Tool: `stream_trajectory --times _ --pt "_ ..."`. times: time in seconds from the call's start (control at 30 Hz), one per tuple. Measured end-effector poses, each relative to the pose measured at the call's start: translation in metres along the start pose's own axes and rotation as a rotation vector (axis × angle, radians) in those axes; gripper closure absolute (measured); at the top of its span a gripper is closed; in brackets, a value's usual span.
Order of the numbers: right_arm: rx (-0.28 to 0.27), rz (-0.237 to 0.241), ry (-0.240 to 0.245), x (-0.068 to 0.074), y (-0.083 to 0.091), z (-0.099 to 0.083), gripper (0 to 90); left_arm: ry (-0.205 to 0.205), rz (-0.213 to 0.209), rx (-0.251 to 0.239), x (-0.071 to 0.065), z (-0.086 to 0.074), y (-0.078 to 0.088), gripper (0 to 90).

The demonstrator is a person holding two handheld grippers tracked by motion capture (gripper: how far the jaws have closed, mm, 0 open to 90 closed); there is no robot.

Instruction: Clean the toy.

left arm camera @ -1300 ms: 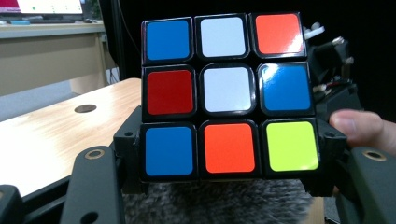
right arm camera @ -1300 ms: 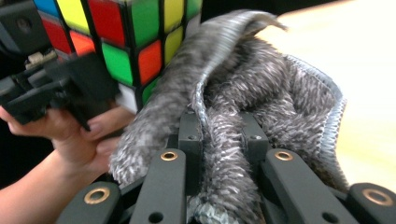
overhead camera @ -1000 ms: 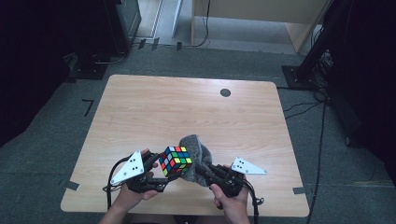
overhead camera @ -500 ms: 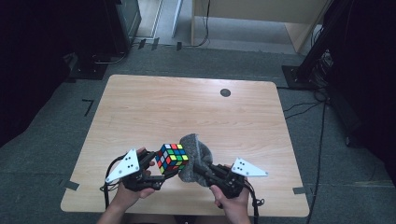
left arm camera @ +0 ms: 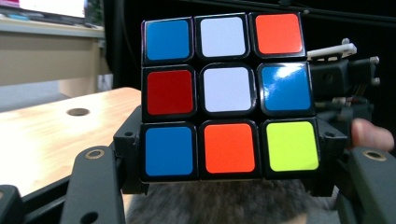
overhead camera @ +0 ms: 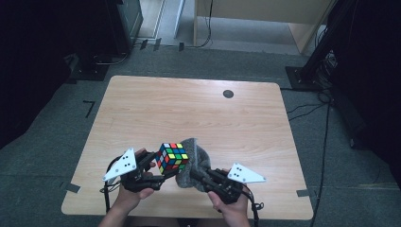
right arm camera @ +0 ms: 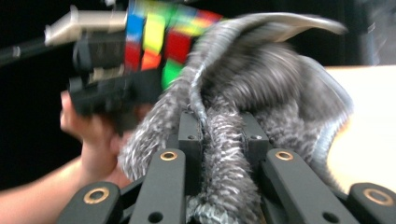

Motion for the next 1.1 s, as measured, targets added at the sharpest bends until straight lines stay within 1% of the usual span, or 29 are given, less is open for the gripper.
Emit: stream_trajectory --times 0.07,0.13,0.17,0.2,0.23,0.27,0.3,0.33,0.37,0.4,0.43,0.5,0.53,0.57,0.6,0.63,0.67,0.7,0.73,0.77,0.8,0.83,0.87,0.9,0.93,0.97,1.03,1.07,1.1 --pt "0.075 0.001 0.008 0.003 -0.009 -0.011 76.1 0.02 0.004 -0.001 0.001 0.0 -0.001 34.1" --pt "0.167 0.017 0.004 0.001 -0.018 -0.024 76.1 0.011 0.023 0.005 0.0 -0.001 -0.002 34.1" --pt "0.167 0.017 0.004 0.001 -0.018 -0.024 76.1 0.011 0.023 0.005 0.0 -0.001 -0.002 34.0" --pt "0.199 0.036 -0.003 0.004 -0.025 -0.035 76.1 0.017 0.028 0.003 -0.001 -0.001 -0.004 34.0" --pt "0.208 0.055 -0.013 0.007 -0.029 -0.038 76.1 0.017 0.028 0.003 -0.001 -0.001 -0.004 34.0" --pt "0.208 0.074 -0.01 0.011 -0.032 -0.04 76.1 0.022 0.031 0.008 -0.003 -0.003 -0.007 34.1" --pt "0.195 0.098 -0.005 0.015 -0.033 -0.039 76.2 0.018 0.034 0.015 -0.004 -0.005 -0.009 34.0" --pt "0.176 0.114 -0.006 0.019 -0.034 -0.037 76.4 0.011 0.043 0.023 -0.005 -0.007 -0.011 34.0" --pt "0.148 0.116 -0.001 0.021 -0.033 -0.033 76.4 0.011 0.043 0.023 -0.005 -0.007 -0.011 34.0" --pt "0.122 0.101 -0.001 0.021 -0.031 -0.03 77.2 0.018 0.056 0.023 -0.006 -0.008 -0.012 34.0" --pt "0.095 0.084 -0.012 0.019 -0.027 -0.026 77.8 0.023 0.065 0.019 -0.005 -0.008 -0.012 34.0" --pt "0.043 0.066 -0.057 0.012 -0.021 -0.022 78.6 0.037 0.071 0.011 -0.003 -0.006 -0.011 34.0" --pt "0.043 0.066 -0.057 0.012 -0.021 -0.022 78.6 0.037 0.071 0.011 -0.003 -0.006 -0.011 34.1" --pt "0.033 0.052 -0.07 0.009 -0.018 -0.022 78.7 0.037 0.075 0.007 -0.002 -0.005 -0.009 34.1" --pt "0.016 0.006 -0.072 0.003 -0.014 -0.023 78.8 0.043 0.079 -0.005 0.0 -0.003 -0.007 34.1" --pt "0.002 -0.015 -0.083 0.0 -0.012 -0.023 78.7 0.046 0.081 -0.013 0.001 -0.002 -0.006 34.0" --pt "-0.016 -0.031 -0.105 -0.004 -0.01 -0.022 78.7 0.053 0.079 -0.019 0.002 -0.001 -0.004 34.0" --pt "-0.016 -0.031 -0.105 -0.004 -0.01 -0.022 78.7 0.053 0.079 -0.019 0.002 -0.001 -0.004 34.0" --pt "-0.032 -0.045 -0.122 -0.008 -0.008 -0.022 78.8 0.061 0.077 -0.026 0.003 -0.001 -0.004 34.0" --pt "-0.034 -0.05 -0.149 -0.012 -0.007 -0.023 78.7 0.071 0.073 -0.026 0.003 -0.001 -0.004 34.0" --pt "-0.034 -0.05 -0.149 -0.012 -0.007 -0.023 78.7 0.071 0.073 -0.026 0.003 -0.001 -0.004 34.0" --pt "-0.008 0.006 -0.145 -0.005 -0.013 -0.026 78.4 0.07 0.068 -0.018 0.003 -0.003 -0.006 34.0" --pt "0.008 0.034 -0.139 0.0 -0.017 -0.027 78.4 0.07 0.068 -0.018 0.003 -0.003 -0.006 34.0" --pt "0.028 0.067 -0.123 0.006 -0.021 -0.028 78.4 0.059 0.065 0.001 -0.001 -0.006 -0.01 34.0" --pt "0.04 0.089 -0.106 0.012 -0.025 -0.028 78.4 0.048 0.066 0.01 -0.003 -0.008 -0.011 34.0" --pt "0.039 0.094 -0.089 0.016 -0.026 -0.026 78.5 0.04 0.065 0.014 -0.004 -0.008 -0.012 34.0" --pt "0.037 0.09 -0.086 0.017 -0.026 -0.024 78.5 0.04 0.065 0.009 -0.004 -0.008 -0.012 34.0" --pt "0.029 0.085 -0.093 0.014 -0.024 -0.022 78.7 0.045 0.067 0.001 -0.003 -0.006 -0.011 34.0" --pt "0.019 0.072 -0.103 0.009 -0.02 -0.021 78.7 0.053 0.068 -0.007 -0.003 -0.005 -0.01 34.0"
Point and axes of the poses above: each handheld gripper's, and its own axes: y roughly backward along the jaws, z roughly out of its top, x roughly to its left, the point moved 4 cm from there along -y, roughly forward along the jaws, and after that the axes turned 5 degrees about z, right-handed, at the moved point
